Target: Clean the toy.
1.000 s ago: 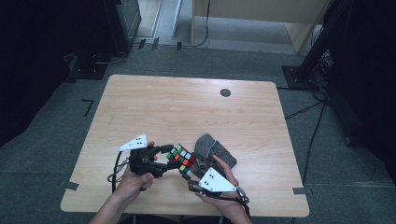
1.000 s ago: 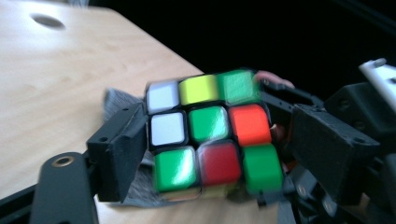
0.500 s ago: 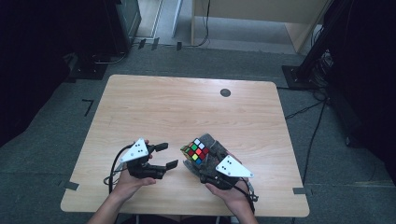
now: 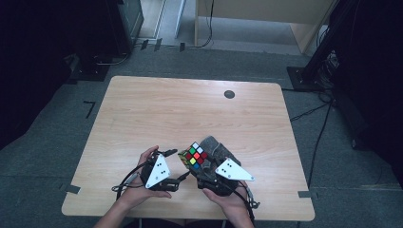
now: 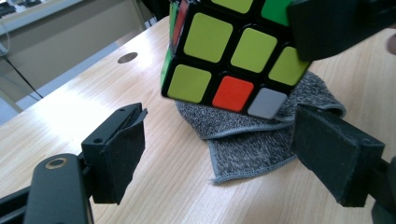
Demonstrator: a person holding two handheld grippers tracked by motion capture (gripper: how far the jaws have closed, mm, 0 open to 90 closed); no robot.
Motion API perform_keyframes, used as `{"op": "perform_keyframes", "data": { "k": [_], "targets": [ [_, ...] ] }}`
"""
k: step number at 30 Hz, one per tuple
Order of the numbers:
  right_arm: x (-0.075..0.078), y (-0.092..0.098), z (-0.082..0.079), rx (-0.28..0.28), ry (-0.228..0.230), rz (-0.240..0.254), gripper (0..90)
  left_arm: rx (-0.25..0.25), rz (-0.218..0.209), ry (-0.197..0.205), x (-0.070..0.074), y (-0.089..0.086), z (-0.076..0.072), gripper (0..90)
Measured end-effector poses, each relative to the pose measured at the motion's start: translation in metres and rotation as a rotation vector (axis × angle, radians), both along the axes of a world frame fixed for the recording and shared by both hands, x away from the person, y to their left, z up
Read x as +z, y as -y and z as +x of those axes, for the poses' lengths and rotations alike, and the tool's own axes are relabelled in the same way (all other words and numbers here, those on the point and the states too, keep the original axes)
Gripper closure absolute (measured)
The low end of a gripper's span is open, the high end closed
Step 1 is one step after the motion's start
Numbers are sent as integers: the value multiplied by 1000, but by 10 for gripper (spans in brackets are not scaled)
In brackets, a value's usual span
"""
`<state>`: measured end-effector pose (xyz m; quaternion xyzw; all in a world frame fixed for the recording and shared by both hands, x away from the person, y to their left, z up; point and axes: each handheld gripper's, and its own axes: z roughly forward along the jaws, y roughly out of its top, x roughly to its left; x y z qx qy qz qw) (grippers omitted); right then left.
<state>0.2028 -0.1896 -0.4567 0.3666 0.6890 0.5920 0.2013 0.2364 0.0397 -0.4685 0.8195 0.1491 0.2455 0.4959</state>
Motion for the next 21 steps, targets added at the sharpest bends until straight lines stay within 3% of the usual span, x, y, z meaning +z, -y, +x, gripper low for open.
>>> {"op": "perform_keyframes", "data": {
  "k": [8,11,15,18,21],
  "targets": [
    [0,-12,-4,-18,-80,18,349,0,9,48,0,8,-7,227],
    [1,-14,-5,-19,-92,30,348,10,14,45,-1,8,-6,309],
    [0,-14,-4,-24,-105,42,342,8,23,48,-2,7,-6,326],
    [1,-14,-3,-9,-112,48,328,-11,-16,13,0,2,-4,340],
    [6,-12,-4,1,-89,62,300,-17,-38,-12,1,-2,-1,342]
  ]
}}
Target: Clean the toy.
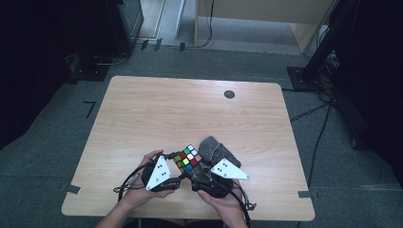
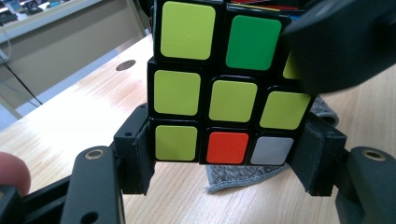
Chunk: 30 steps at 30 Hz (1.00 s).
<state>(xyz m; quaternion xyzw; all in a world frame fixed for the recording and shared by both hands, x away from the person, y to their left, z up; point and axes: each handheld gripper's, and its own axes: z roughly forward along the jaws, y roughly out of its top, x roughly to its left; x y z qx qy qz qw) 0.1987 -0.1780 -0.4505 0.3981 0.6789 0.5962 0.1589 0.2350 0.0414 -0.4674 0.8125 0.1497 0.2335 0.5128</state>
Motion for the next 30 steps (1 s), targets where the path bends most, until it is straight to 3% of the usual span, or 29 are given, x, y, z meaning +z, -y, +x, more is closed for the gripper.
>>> {"op": "perform_keyframes", "data": {
  "k": [7,13,19,21,22,24,25,27,28,30],
  "targets": [
    [4,-1,-1,-18,-9,17,282,-31,13,12,-2,1,-3,343],
    [8,-3,-6,-21,65,-9,333,-37,-15,-19,0,-2,-1,342],
    [7,1,-2,-13,13,2,343,-34,-10,-28,-2,0,0,341],
    [10,9,0,8,8,40,320,-19,-9,-30,-1,-2,1,341],
    [13,15,1,-12,17,66,328,-10,-8,-37,-1,-6,3,341],
    [16,27,3,-64,31,73,346,9,-18,-53,-2,-13,7,341],
    [15,32,6,-97,29,59,354,19,-31,-70,-2,-17,9,341],
    [7,37,13,-161,15,-37,375,28,-73,-109,-2,-25,13,341],
    [-3,37,19,-180,-20,-96,375,28,-83,-117,-2,-26,14,341],
    [-19,37,29,-178,-114,-134,370,22,-97,-131,-2,-28,15,341]
  ]
}}
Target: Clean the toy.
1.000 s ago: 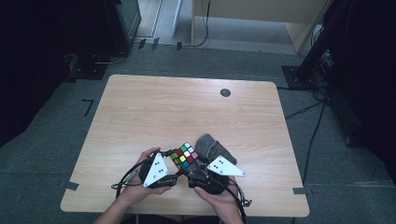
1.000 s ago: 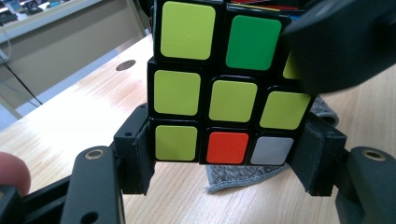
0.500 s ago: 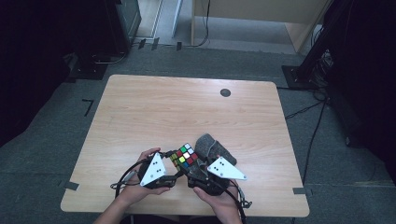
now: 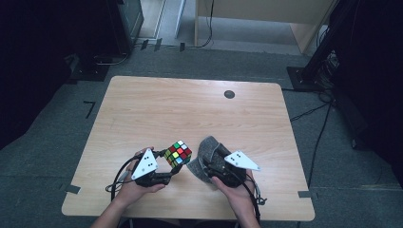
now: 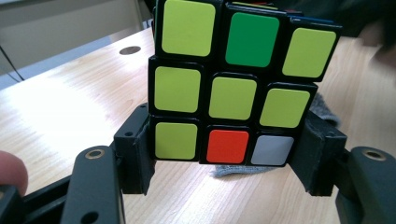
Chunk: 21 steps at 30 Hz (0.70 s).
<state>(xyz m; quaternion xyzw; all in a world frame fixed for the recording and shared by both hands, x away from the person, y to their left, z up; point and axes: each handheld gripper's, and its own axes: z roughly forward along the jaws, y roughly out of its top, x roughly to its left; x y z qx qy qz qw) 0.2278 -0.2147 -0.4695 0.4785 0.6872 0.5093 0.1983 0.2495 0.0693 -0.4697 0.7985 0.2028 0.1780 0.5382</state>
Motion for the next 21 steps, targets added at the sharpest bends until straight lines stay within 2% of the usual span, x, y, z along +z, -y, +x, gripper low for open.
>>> {"op": "perform_keyframes", "data": {
  "k": [1,3,6,8,11,13,15,18,21],
  "targets": [
    [-13,-2,7,6,-64,-29,364,-2,1,-1,0,0,0,341],
    [-31,-3,13,-3,-97,-82,382,-5,5,-4,-1,1,0,341],
    [-48,-3,17,-9,-140,-160,431,-3,2,-8,-1,0,0,341],
    [-52,-2,18,-1,-159,-180,487,-1,-2,-11,-1,-1,0,341],
    [-52,-1,17,-10,-156,-229,577,-2,-6,-18,-1,-1,1,341],
    [-52,-1,15,-17,-156,-240,667,-2,-5,-20,-2,-1,0,341],
    [-49,4,15,-19,-188,-217,756,-6,2,-21,-2,0,0,341],
    [-45,13,14,-29,-230,-149,795,-11,14,-23,-4,1,0,341],
    [-32,22,9,-39,-180,-59,799,-16,16,-28,-4,3,0,341]
  ]
}}
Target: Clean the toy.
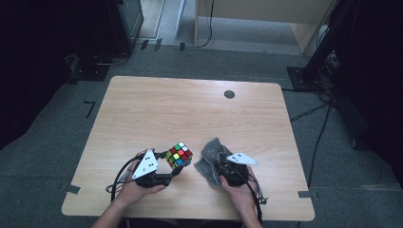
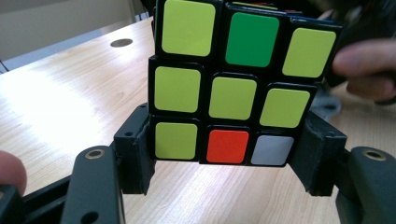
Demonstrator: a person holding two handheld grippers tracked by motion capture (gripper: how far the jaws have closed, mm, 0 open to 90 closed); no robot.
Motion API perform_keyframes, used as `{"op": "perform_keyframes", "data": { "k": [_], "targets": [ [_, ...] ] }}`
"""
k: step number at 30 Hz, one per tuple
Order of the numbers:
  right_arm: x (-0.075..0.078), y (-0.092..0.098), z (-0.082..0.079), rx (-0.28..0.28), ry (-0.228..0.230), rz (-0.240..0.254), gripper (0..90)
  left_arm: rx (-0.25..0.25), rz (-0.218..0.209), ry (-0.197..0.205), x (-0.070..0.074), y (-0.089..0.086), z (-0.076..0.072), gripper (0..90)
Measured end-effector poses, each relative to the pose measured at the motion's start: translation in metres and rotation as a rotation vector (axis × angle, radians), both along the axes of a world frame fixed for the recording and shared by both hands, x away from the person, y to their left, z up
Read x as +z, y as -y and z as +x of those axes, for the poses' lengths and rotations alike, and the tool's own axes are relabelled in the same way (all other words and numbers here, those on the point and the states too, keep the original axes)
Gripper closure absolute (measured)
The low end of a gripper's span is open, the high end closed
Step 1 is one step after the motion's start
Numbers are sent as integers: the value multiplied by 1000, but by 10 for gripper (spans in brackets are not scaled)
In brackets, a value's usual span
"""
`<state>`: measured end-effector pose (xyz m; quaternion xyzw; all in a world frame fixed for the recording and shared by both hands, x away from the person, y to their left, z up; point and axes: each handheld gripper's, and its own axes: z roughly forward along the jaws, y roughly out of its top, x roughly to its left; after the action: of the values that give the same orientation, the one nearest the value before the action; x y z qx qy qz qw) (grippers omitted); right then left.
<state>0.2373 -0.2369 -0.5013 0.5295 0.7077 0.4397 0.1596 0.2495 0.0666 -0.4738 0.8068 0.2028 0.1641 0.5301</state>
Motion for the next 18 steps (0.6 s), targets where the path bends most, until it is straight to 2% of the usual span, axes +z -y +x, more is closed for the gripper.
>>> {"op": "perform_keyframes", "data": {
  "k": [2,5,7,10,12,14,16,17,18],
  "targets": [
    [16,5,-5,-1,67,74,799,-4,7,-2,-1,1,0,341],
    [46,6,-18,25,194,179,799,1,31,-7,-2,4,1,341],
    [65,3,-27,67,265,250,798,4,45,-19,-4,7,1,341],
    [84,-14,-41,175,316,333,794,-17,72,-16,-5,15,-2,341],
    [87,-27,-46,227,310,319,793,-34,83,-2,-5,19,-5,341],
    [85,-42,-49,270,295,276,790,-53,73,5,-3,22,-9,342],
    [78,-52,-48,272,279,193,789,-76,59,21,0,23,-13,342],
    [76,-53,-47,264,274,173,788,-73,74,32,1,24,-14,342],
    [74,-49,-44,248,262,177,788,-73,79,37,1,23,-14,342]
  ]
}}
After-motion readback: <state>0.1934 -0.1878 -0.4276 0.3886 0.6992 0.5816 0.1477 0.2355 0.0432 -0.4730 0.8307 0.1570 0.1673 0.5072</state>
